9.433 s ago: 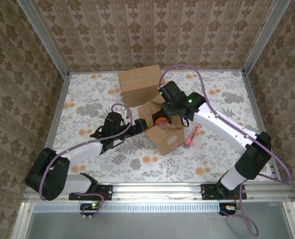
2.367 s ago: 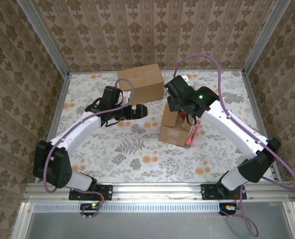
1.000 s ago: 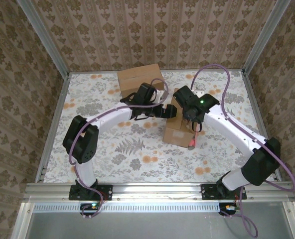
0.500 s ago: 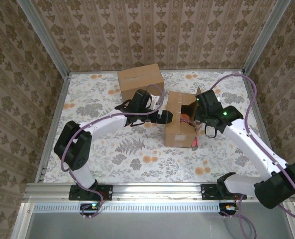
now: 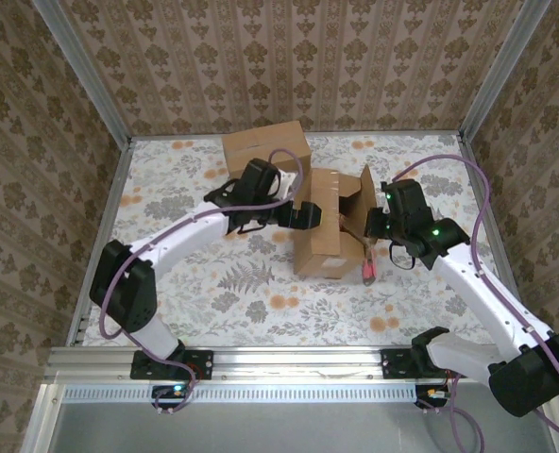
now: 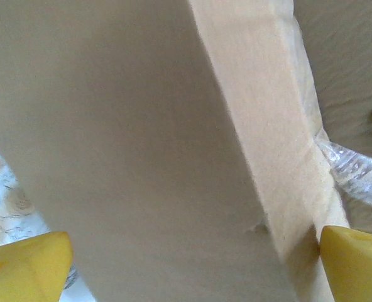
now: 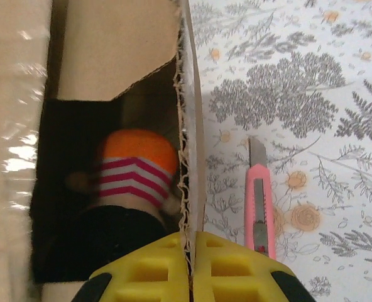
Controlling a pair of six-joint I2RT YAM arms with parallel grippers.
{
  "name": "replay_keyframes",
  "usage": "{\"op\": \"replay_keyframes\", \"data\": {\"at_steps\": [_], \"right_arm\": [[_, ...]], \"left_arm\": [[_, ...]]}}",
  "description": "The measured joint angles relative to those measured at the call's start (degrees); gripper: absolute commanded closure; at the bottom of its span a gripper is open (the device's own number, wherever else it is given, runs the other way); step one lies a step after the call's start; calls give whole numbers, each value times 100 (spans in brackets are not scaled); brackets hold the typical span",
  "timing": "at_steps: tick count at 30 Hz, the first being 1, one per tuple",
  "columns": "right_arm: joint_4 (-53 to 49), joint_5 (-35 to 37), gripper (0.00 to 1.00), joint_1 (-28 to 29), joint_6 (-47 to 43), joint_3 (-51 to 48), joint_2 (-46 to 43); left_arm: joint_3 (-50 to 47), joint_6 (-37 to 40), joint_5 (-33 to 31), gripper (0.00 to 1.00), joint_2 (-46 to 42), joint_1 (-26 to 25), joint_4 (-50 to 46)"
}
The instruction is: Unpack the express box
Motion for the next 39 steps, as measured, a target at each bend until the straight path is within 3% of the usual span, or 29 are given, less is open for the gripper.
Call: {"op": "replay_keyframes", "data": {"at_steps": [9, 16, 21, 33, 39], "right_arm": [[4, -155, 100, 164, -66, -94, -33], [-22, 4, 100, 693, -50, -26, -33], [-131, 271, 100, 1106, -46, 269, -28], [-254, 614, 100, 1381, 57, 350, 109], [-262, 697, 100, 1429, 127, 350, 111]], "left_arm": [[1567, 352, -826, 0, -79, -94, -1246], [2632, 535, -1596, 0, 505, -651, -2201], [3410, 540, -2474, 0, 1147, -1108, -3158], [3989, 127, -4181, 0, 1580, -1613, -4754], [4476, -22, -4553, 0, 1711, -1770, -5206]]}}
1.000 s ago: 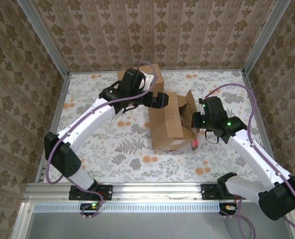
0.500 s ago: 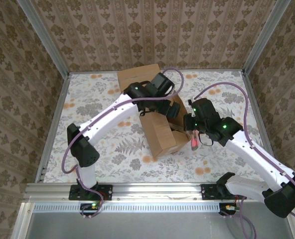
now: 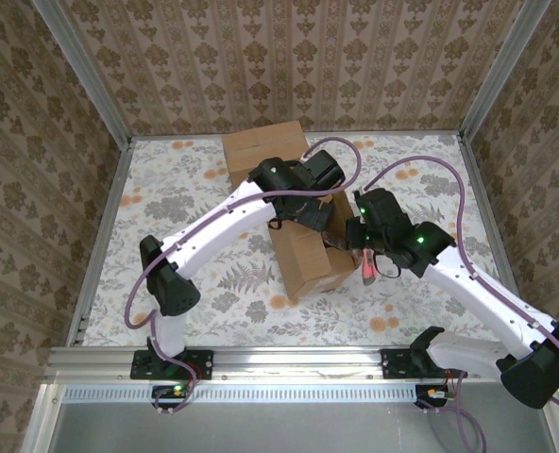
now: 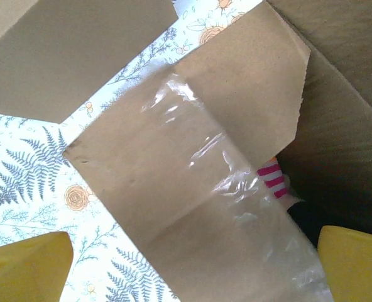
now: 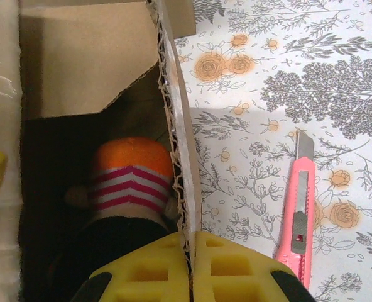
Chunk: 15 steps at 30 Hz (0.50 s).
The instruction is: Unpack the express box
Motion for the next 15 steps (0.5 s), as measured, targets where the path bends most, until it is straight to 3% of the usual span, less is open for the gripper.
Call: {"op": "replay_keyframes", "data": {"at_steps": [15], "right_arm": [[-17, 101, 100, 92, 22, 0, 31]], "left_arm": [[-750, -175, 496, 0, -2, 59, 688]]}}
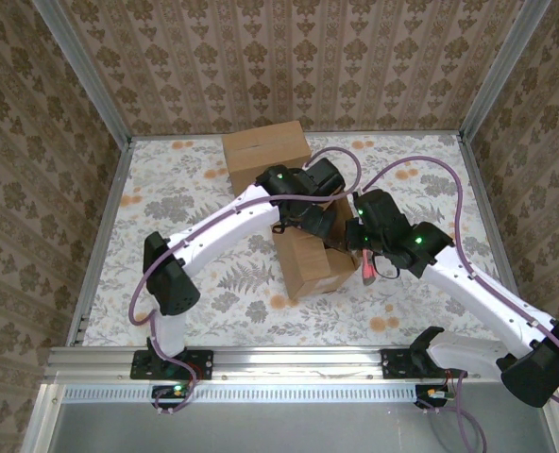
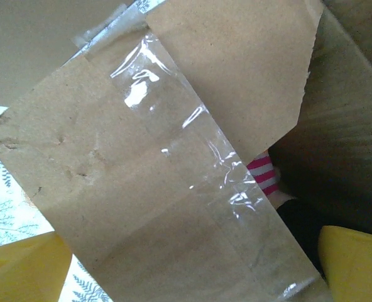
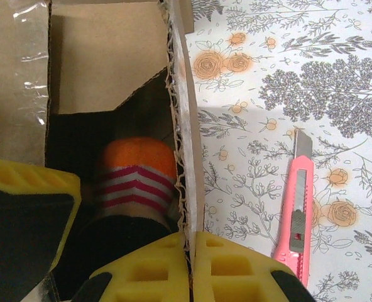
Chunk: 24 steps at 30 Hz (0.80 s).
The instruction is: Unpack the express box
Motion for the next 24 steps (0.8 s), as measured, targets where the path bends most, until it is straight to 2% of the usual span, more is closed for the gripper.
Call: {"op": "replay_keyframes", "data": {"at_steps": [13, 20, 24], "right_arm": [[13, 39, 100, 85, 83, 0, 2], [-13, 116, 100, 122, 107, 0, 0], [-33, 186, 100, 133, 107, 0, 2]], "left_arm": [[-601, -131, 192, 1, -153, 122, 603], [-914, -310, 125, 28, -354, 122, 680], [-962, -352, 85, 33, -581, 122, 675]]}}
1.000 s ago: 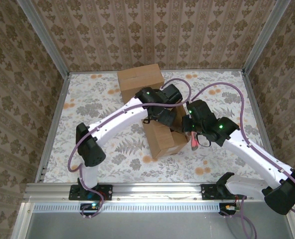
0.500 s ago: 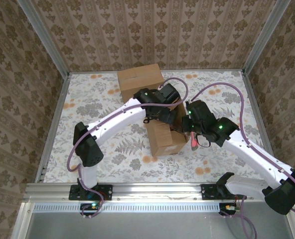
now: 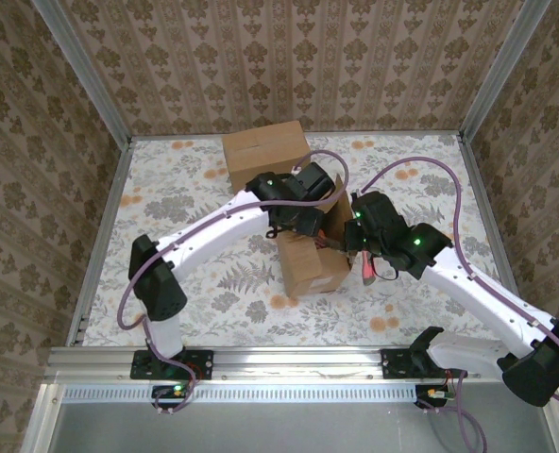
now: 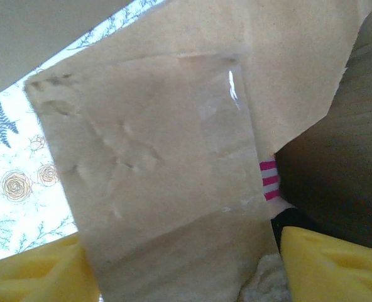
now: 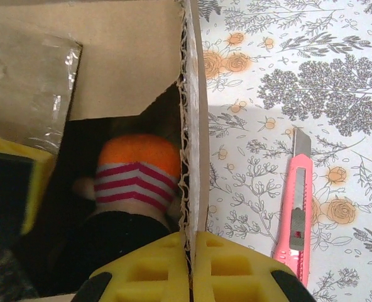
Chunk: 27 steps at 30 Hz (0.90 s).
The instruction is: Unpack the express box
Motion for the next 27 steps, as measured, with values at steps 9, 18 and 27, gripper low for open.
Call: {"op": "replay_keyframes", "data": {"at_steps": [9, 18, 27], "right_arm": [[-37, 140, 100, 0, -4, 2, 81], [-39, 146, 100, 0, 0, 17, 101], [50, 101, 100, 13, 26, 52, 205]], "left_arm": [[-46, 140, -15, 49, -496, 0, -129], [-302, 184, 138, 9, -739, 31, -11], [-238, 131, 492, 8, -693, -136, 343]]}}
